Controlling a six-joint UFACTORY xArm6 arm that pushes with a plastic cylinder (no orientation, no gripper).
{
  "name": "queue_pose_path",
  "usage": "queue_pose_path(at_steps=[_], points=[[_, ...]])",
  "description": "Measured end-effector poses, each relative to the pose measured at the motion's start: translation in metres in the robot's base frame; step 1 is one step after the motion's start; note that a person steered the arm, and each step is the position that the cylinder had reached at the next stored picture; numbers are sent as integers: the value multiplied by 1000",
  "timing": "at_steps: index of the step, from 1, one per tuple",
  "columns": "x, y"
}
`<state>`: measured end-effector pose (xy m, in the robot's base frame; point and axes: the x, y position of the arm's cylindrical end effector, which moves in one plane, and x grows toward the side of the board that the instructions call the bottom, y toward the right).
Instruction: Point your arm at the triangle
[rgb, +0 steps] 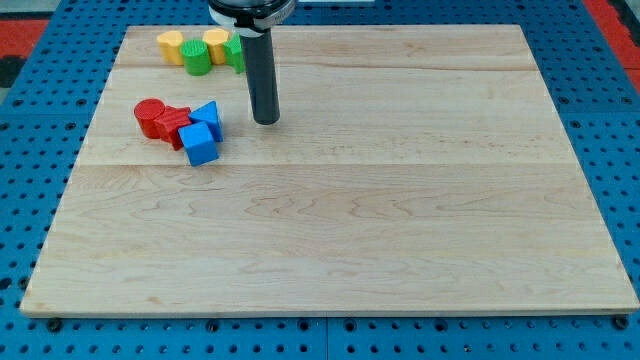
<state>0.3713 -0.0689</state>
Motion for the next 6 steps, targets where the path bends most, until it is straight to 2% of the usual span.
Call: queue_pose_path(at_steps=[2, 3, 5, 6], points=[[-13, 14], [-41, 17], [-10, -51], [-17, -64]])
